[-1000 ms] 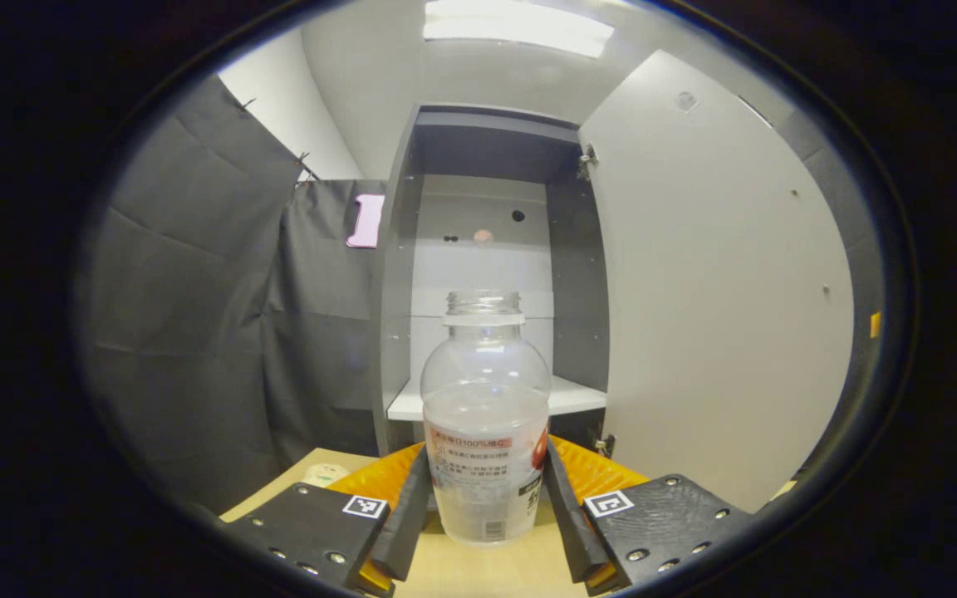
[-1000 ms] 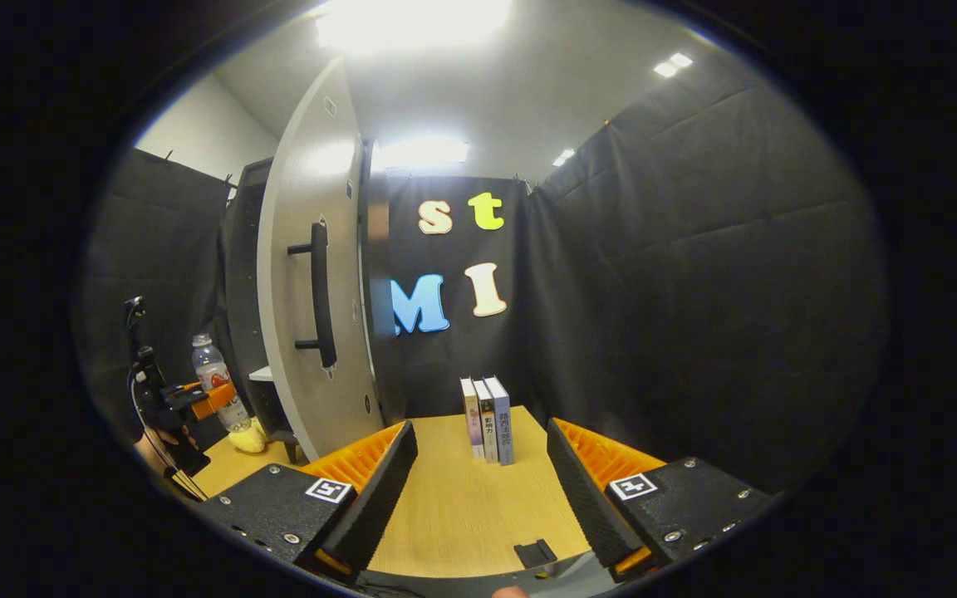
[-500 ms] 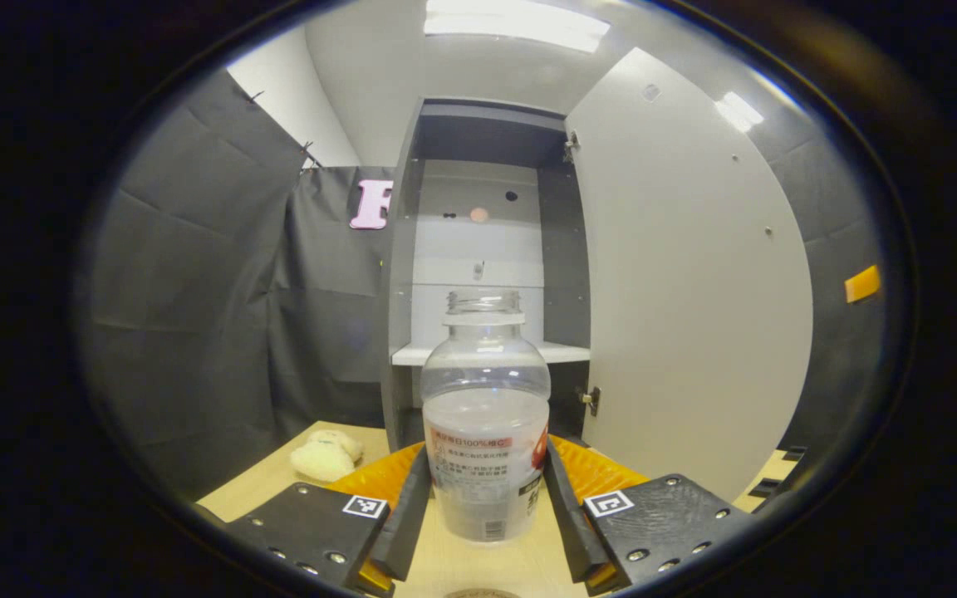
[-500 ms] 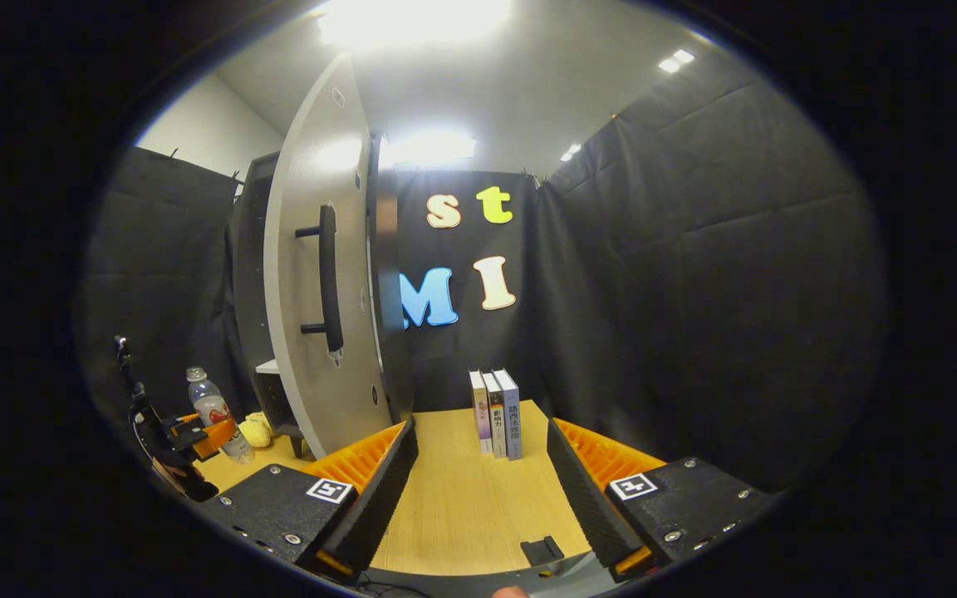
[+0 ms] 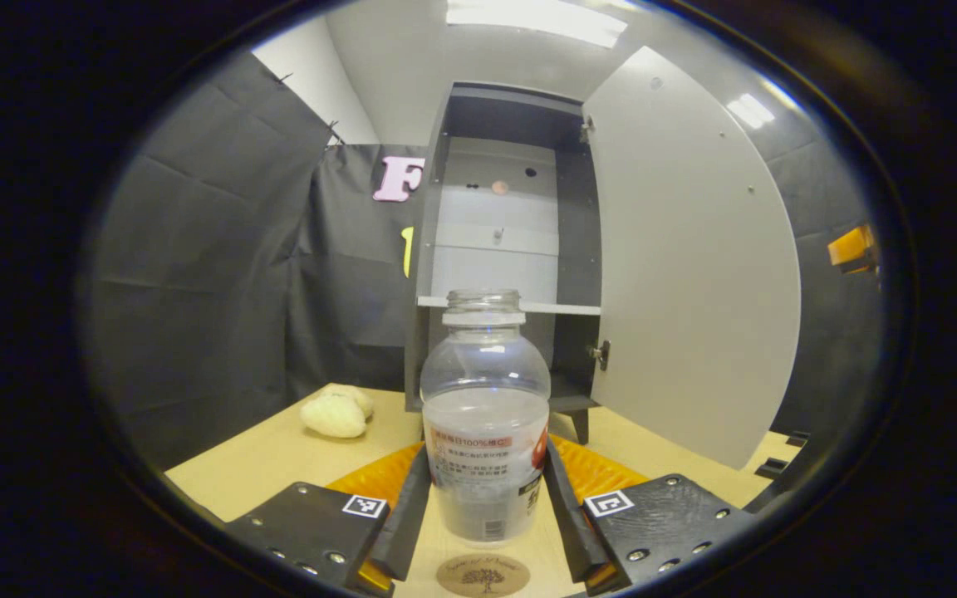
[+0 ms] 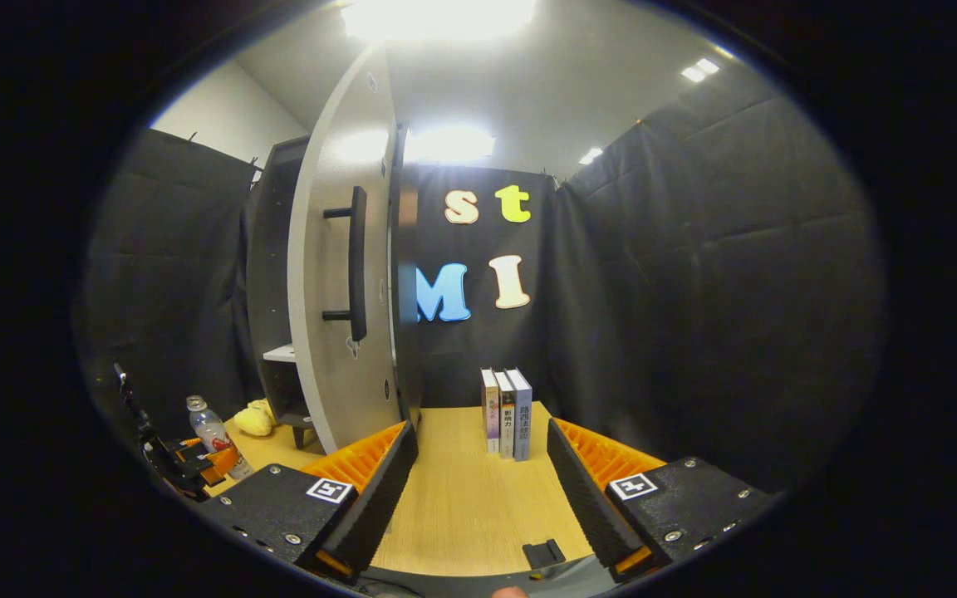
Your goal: Open the cabinet door with the right hand, grasp the bottle in the cabinet with the left hand and place it on the coaster, then close the cabinet door with the right hand.
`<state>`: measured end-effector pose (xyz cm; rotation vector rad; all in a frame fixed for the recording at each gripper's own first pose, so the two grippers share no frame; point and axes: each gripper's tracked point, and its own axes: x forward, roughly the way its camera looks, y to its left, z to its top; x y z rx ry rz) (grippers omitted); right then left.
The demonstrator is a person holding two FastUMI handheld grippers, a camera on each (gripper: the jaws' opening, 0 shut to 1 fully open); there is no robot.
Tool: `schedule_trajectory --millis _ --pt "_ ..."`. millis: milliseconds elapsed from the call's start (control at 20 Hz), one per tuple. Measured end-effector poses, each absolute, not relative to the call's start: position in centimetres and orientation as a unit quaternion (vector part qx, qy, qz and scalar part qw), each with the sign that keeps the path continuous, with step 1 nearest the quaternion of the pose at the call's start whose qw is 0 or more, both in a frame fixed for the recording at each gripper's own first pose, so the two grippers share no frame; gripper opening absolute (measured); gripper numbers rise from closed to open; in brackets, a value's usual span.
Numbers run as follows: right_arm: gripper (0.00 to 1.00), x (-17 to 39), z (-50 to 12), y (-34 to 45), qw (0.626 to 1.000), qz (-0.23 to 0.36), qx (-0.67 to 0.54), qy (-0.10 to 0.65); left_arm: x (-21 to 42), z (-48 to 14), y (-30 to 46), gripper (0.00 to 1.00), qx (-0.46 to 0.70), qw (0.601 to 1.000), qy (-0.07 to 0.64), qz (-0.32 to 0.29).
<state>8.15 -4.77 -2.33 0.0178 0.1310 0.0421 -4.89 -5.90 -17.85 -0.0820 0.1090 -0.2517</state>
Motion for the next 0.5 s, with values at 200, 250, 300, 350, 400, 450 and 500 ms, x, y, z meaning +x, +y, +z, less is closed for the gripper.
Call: schedule_trajectory --millis 200,250,300,350,400,450,500 --pt "0.96 8.4 -3.2 -4.3 0.997 0.023 0.010 0.075 -6.0 -21.1 -6.5 0.71 -0.019 0.989 0.073 -0.131" --pt "0.96 8.3 -3.4 -4.3 0.997 0.024 0.008 0.078 -6.5 -22.0 -6.6 0.71 -0.017 0.988 0.077 -0.133" --pt "0.96 8.5 -3.5 -4.2 0.996 0.024 0.005 0.080 -6.7 -22.7 -6.7 0.71 -0.013 0.988 0.079 -0.132" --pt "0.96 8.5 -3.6 -4.2 0.996 0.026 0.001 0.081 -7.1 -23.4 -6.7 0.71 -0.011 0.988 0.082 -0.133" --pt "0.96 8.5 -3.8 -4.2 0.996 0.026 -0.003 0.082 -7.4 -24.0 -6.8 0.71 -0.010 0.987 0.086 -0.133" --pt "0.96 8.4 -3.9 -4.2 0.996 0.027 -0.006 0.085 -7.4 -24.7 -7.1 0.71 -0.010 0.987 0.088 -0.133" --pt "0.96 8.5 -4.2 -4.2 0.996 0.028 -0.009 0.088 -7.4 -25.3 -7.1 0.71 -0.008 0.987 0.088 -0.132"
